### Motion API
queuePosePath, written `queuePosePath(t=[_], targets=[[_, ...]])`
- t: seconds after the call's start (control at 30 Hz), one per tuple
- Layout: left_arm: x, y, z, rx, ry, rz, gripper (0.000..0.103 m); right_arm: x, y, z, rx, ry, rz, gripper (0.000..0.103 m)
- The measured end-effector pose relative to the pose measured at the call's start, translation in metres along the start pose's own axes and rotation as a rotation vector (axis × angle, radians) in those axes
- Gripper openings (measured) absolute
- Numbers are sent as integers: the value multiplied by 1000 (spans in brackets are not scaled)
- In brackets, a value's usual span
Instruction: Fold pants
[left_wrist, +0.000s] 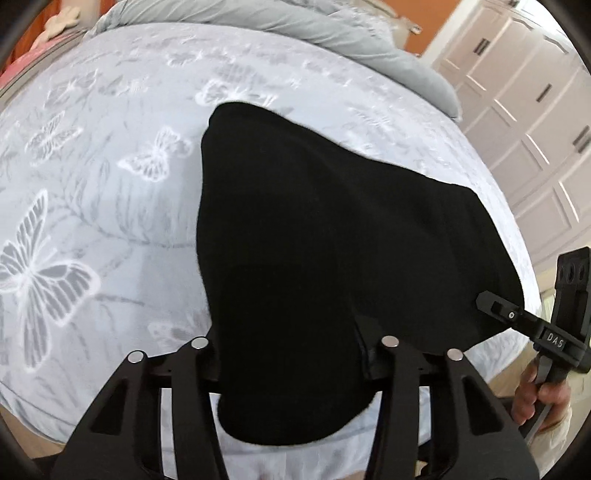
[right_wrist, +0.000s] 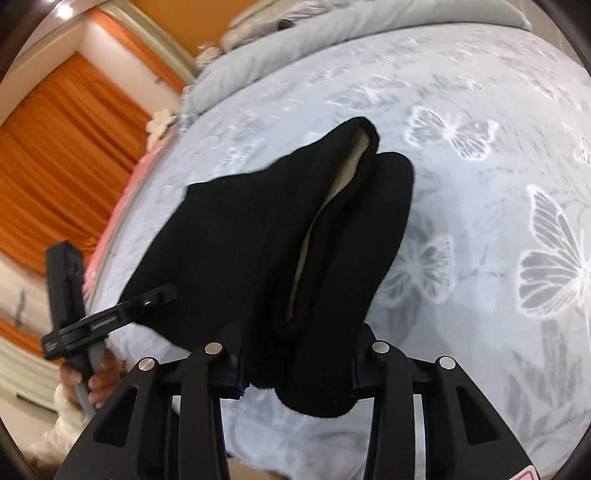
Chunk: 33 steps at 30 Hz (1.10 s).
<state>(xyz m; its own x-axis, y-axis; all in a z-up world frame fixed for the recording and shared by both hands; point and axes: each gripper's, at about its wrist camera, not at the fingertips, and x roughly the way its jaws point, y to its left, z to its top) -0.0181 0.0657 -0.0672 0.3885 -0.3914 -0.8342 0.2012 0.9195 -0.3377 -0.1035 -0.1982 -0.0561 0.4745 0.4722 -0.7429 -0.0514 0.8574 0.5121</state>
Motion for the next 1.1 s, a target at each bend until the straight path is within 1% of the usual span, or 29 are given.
queuePosePath(t=[0.07, 0.1, 0.13, 0.2, 0.23, 0.27, 0.3, 0.33, 0.4, 0.5, 0.6, 0.8, 0.83, 0.93, 1.1], targets=[[1, -4, -7, 19, 38, -19, 46, -3, -4, -8, -8, 24, -11, 38], [4, -5, -10, 25, 50, -13, 51, 4, -12, -12, 11, 53, -30, 42], [10, -6, -14, 33, 64, 9, 60, 14, -21, -16, 42, 89, -53, 52], [16, -8, -19, 42, 67, 44, 72, 23, -31, -15, 101, 107, -41, 59], [15, -9, -19, 43, 57, 65, 81, 24, -32, -12, 110, 113, -30, 63], [13, -11, -19, 51, 42, 96, 88, 24, -31, -9, 103, 110, -40, 66], [9, -15, -19, 67, 12, 144, 95, 23, -31, -9, 100, 98, -56, 73], [5, -17, -18, 82, -17, 178, 95, 23, -33, -9, 107, 86, -78, 75], [0, -29, -18, 130, -67, 245, 95, 26, -32, -8, 120, 84, -77, 75], [1, -47, -19, 184, -95, 283, 95, 28, -33, -5, 118, 84, -71, 77], [6, -55, -20, 211, -86, 301, 95, 31, -26, -2, 116, 85, -84, 79], [13, -55, -23, 205, -73, 303, 95, 28, -32, -5, 123, 90, -80, 80], [10, -52, -19, 202, -71, 304, 95, 29, -33, -4, 123, 91, -78, 80], [9, -44, -22, 190, -53, 303, 96, 26, -36, -6, 124, 93, -74, 80], [16, -33, -17, 150, -18, 266, 98, 25, -36, -8, 127, 92, -76, 81]])
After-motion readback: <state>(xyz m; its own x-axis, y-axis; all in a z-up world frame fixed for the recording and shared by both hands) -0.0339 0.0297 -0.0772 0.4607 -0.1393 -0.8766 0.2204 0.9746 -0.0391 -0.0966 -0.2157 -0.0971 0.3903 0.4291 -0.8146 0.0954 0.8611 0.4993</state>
